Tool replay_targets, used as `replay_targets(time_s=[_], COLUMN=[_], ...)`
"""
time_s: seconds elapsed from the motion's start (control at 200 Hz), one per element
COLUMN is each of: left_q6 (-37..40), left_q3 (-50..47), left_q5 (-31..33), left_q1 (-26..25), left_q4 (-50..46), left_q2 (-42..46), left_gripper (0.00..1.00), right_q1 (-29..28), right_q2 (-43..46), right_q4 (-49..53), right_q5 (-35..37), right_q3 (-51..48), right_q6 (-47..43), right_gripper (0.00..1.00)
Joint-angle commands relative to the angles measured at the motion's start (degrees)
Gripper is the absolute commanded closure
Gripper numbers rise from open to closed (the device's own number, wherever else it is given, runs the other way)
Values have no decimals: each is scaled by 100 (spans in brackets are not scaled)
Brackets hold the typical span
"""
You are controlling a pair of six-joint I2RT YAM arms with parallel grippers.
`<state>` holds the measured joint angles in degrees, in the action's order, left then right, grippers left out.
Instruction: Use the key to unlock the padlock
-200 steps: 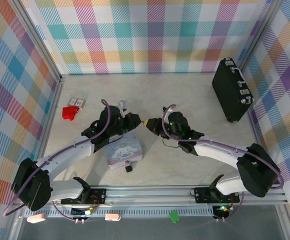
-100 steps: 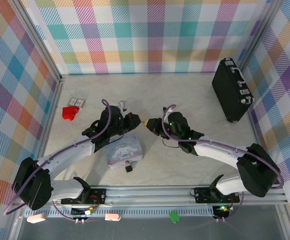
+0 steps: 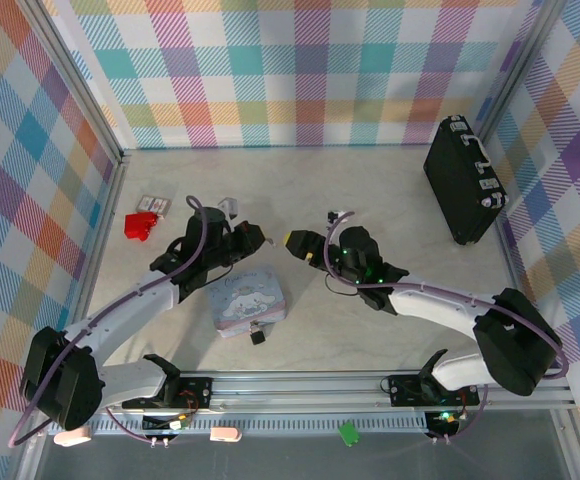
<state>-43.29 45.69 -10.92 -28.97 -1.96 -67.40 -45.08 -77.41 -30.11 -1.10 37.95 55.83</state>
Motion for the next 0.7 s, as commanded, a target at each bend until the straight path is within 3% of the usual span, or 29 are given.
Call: replay_targets(time_s=[0.0,0.195,0.315,0.695], left_q6=[287,451,445,-205], left_q3=[132,186,209,195], left_q5=[-2,-48,-216,-1017], left_q1=[133,268,287,297], left_q4=[-314,-464,-368,559], left_q2=[234,416,464,276], left_gripper=[100,100,100,100], right_q1=[-25,8,18,23], right_q2=[141,116,19,-591], right_q4=[-558,-998,-1805,-3150], right_q5=[241,-25,-193,-803], right_q3=[-208,-277,-510,-444], right_q6=[-405,-362,-244,-27], right_gripper=[33,32,32,32])
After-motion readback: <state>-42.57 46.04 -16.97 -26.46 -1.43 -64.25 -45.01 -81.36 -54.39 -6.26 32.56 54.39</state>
